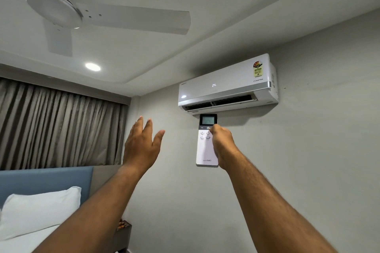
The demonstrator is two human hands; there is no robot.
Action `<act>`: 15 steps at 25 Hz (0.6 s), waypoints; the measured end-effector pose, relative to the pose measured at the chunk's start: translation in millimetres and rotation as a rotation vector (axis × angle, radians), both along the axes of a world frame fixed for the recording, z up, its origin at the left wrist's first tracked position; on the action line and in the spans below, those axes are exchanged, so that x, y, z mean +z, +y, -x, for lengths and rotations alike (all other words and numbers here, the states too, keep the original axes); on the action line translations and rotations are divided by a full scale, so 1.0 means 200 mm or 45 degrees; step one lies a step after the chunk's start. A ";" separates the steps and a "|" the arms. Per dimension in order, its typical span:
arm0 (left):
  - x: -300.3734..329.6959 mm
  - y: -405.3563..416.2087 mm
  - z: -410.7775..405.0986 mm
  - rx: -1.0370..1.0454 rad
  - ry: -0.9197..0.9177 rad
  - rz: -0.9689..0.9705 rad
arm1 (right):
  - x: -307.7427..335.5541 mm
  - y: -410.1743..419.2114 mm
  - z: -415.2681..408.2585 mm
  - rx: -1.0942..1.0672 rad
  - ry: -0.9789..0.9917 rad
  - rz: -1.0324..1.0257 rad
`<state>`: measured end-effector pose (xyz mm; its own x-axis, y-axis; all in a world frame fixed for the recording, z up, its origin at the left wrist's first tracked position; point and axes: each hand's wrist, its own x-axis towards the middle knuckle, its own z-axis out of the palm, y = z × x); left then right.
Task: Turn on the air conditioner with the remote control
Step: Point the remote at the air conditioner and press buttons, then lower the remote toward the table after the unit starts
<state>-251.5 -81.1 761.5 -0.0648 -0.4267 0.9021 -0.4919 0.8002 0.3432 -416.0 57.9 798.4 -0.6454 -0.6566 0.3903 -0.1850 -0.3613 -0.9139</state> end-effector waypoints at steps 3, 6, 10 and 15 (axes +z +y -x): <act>-0.04 0.01 -0.10 -0.080 0.206 -0.084 | -0.05 -0.07 -0.12 0.086 -0.001 0.010; -0.12 0.02 -0.24 -0.207 0.297 -0.238 | -0.14 -0.17 -0.31 0.230 0.004 0.014; -0.18 0.07 -0.44 -0.495 0.355 -0.577 | -0.23 -0.30 -0.58 0.416 0.007 -0.004; -0.24 0.12 -0.68 -0.492 0.407 -0.749 | -0.29 -0.39 -0.85 0.632 0.004 -0.030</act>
